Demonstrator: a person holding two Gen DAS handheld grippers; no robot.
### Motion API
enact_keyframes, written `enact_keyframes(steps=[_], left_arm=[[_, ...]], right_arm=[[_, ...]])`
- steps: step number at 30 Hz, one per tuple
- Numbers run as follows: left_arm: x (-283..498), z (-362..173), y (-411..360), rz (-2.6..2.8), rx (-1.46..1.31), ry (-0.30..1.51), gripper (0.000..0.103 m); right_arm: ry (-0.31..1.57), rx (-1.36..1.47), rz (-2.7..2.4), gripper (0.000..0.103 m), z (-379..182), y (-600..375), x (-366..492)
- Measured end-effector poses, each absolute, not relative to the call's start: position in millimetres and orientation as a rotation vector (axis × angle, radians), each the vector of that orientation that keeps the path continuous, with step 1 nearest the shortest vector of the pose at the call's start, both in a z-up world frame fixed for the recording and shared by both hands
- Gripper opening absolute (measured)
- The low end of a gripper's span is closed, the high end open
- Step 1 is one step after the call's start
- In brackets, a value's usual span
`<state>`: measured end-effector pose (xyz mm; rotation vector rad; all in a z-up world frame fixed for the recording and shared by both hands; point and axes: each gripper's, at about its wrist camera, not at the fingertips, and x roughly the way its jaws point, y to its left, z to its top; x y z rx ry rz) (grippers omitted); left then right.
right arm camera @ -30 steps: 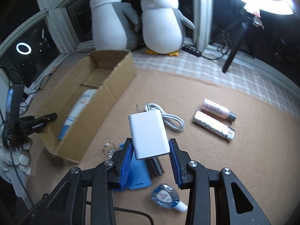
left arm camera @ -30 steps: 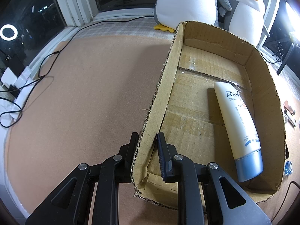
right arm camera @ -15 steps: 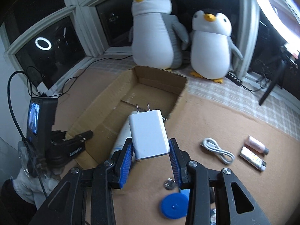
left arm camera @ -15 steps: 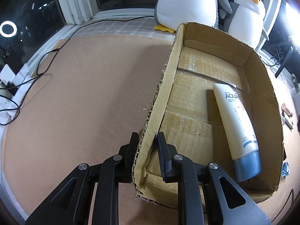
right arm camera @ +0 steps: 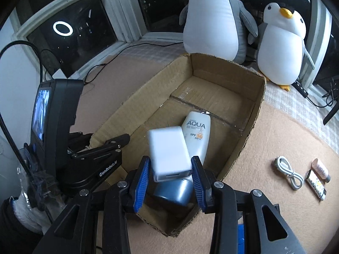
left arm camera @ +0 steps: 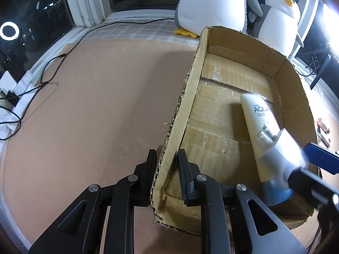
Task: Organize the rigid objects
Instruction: 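Lower the charger into the box beside the tube and release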
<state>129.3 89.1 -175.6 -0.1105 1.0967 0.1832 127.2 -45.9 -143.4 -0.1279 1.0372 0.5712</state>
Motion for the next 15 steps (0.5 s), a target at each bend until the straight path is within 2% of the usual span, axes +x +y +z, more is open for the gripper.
enact_keyframes(steps=[2, 15], left_arm=[[129, -176, 90, 0.183, -0.112, 1.097, 0.019], [127, -176, 92, 0.181, -0.108, 1.095, 0.019]], right_arm=[[1.041, -0.116, 0.572, 0.050, -144, -48, 126], [0.999, -0.015, 0.511, 0.051, -118, -101, 110]])
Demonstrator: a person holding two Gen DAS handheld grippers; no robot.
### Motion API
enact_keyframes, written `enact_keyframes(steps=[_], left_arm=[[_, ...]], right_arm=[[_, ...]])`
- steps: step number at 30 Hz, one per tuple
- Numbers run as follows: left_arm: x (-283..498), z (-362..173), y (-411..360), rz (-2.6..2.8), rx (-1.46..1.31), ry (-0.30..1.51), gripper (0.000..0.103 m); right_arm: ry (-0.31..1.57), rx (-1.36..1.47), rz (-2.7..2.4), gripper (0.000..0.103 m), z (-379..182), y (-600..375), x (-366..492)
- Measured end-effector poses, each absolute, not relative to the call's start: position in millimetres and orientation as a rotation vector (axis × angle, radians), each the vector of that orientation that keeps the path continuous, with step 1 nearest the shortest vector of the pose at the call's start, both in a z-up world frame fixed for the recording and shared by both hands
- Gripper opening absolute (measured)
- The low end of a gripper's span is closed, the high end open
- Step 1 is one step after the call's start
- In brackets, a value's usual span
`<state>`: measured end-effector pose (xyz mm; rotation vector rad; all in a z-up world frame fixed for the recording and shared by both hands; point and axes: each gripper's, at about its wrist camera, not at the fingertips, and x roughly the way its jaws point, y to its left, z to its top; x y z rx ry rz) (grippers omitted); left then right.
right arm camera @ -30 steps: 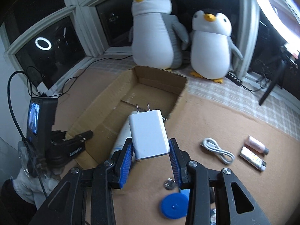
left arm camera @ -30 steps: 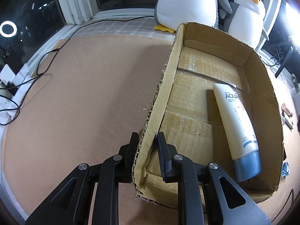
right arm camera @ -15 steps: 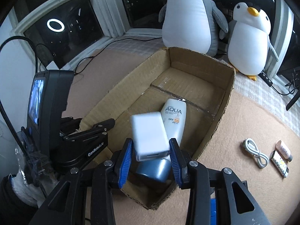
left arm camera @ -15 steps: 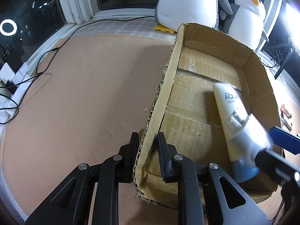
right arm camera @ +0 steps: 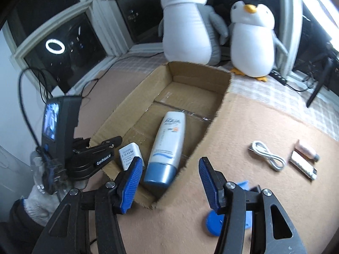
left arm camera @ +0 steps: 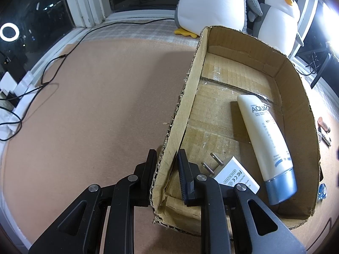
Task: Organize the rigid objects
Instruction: 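Lower the charger into the box beside the tube and release, then move the right tool to the clear blue sanitizer bottle and grasp it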
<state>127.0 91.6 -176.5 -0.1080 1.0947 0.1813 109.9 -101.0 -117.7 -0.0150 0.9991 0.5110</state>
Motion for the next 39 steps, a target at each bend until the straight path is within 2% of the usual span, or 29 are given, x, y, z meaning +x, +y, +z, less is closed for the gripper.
enact_keyframes(steps=[8, 15, 26, 39], left_arm=[[127, -176, 91, 0.182, -0.097, 1.095, 0.019], [127, -176, 90, 0.184, -0.087, 1.095, 0.019], [129, -175, 87, 0.191, -0.075, 1.101, 0.019], [129, -175, 88, 0.192, -0.079, 1.103, 0.019]], right_arm=[[0.954, 0.015, 0.440, 0.051, -91, -149, 89], [0.970, 0.034, 0.325, 0.051, -91, -206, 70], [1.080, 0.034, 0.186, 0.051, -138, -261, 60], [1.164, -0.157, 0.292, 0.051, -179, -237, 67]])
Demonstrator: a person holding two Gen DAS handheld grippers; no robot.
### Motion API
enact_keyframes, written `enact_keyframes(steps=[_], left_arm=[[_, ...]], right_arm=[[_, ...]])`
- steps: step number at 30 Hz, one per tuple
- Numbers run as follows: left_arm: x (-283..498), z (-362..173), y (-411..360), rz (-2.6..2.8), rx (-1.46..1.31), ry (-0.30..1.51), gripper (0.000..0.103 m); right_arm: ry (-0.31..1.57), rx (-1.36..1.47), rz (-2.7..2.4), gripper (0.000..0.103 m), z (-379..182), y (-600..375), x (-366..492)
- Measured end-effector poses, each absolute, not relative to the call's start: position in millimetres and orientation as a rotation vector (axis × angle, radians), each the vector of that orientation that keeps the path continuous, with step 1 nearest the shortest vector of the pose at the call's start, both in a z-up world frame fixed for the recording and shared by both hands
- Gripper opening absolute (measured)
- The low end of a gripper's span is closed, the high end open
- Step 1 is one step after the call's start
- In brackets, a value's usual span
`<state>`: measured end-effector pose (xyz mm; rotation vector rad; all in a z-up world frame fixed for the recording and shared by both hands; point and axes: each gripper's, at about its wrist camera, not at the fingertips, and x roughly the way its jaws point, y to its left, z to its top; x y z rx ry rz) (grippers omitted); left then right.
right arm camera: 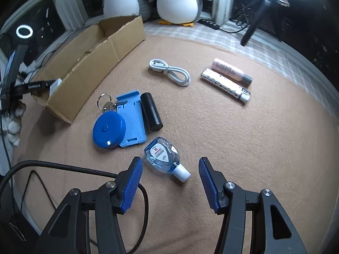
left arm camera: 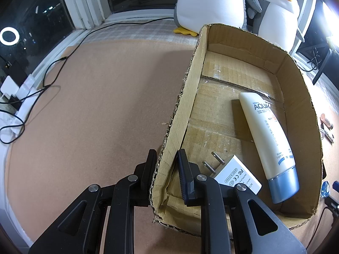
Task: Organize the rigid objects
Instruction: 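Move the right tool to the clear blue sanitizer bottle and grasp it, then lift the sanitizer bottle and carry it into the box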
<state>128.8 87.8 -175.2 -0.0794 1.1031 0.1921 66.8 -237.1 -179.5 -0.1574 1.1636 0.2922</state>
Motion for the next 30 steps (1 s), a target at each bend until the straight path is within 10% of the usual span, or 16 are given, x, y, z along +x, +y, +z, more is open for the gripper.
enact_keyframes(steps=[16, 30], left_arm=[[129, -175, 88, 0.192, -0.082, 1.103, 0.019], [128, -176, 88, 0.192, -0.086, 1.102, 0.019]], right_arm=[[1.193, -0.192, 0.271, 0.028, -196, -236, 86], [1.102, -0.126, 0.201, 0.028, -178, -239, 85]])
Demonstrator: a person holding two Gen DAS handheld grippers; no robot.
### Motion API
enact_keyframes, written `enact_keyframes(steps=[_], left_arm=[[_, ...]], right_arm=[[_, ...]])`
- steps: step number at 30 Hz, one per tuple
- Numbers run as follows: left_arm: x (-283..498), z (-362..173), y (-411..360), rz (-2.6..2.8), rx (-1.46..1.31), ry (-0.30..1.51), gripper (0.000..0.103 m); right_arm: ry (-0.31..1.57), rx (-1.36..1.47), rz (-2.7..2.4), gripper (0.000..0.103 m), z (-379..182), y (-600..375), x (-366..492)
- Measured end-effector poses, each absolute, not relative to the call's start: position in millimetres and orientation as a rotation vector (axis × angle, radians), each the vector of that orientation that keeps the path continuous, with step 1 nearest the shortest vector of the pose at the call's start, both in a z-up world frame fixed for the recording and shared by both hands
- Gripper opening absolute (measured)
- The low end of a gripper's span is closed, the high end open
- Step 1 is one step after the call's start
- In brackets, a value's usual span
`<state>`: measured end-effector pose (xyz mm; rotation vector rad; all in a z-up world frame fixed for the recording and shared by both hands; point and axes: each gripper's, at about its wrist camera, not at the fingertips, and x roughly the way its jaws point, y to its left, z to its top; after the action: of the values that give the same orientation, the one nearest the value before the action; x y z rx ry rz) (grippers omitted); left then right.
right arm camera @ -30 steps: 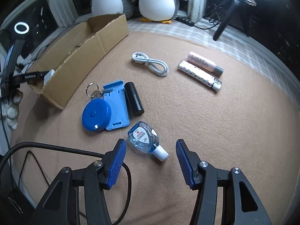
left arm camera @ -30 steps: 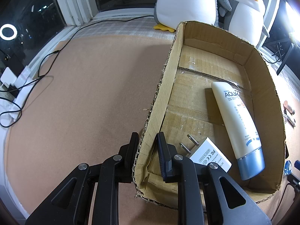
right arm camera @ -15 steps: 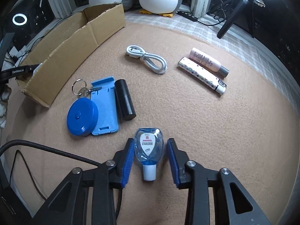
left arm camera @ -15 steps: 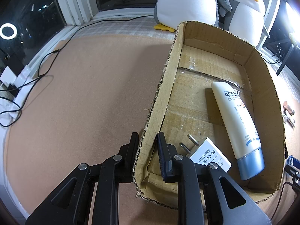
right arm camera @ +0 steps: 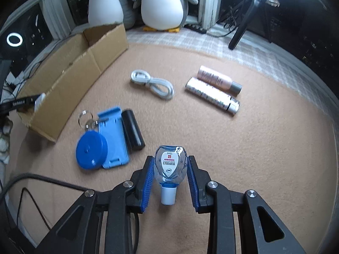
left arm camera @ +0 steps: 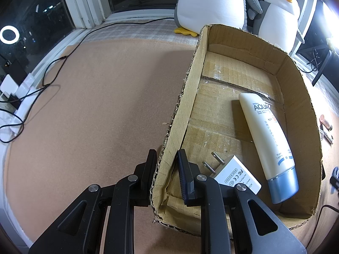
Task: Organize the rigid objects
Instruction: 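Lift the sanitizer bottle and carry it into the box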
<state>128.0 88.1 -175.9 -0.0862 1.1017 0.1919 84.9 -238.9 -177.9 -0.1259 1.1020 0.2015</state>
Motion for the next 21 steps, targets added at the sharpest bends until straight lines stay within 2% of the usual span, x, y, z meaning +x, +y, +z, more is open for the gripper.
enact_keyframes(steps=[10, 21], left_arm=[[129, -176, 88, 0.188, -0.096, 1.100, 0.019], [129, -176, 89, 0.186, -0.104, 1.099, 0.019]], right_arm=[[0.983, -0.086, 0.277, 0.028, -133, -196, 105], [0.935, -0.098, 0.408, 0.028, -114, -127, 126]])
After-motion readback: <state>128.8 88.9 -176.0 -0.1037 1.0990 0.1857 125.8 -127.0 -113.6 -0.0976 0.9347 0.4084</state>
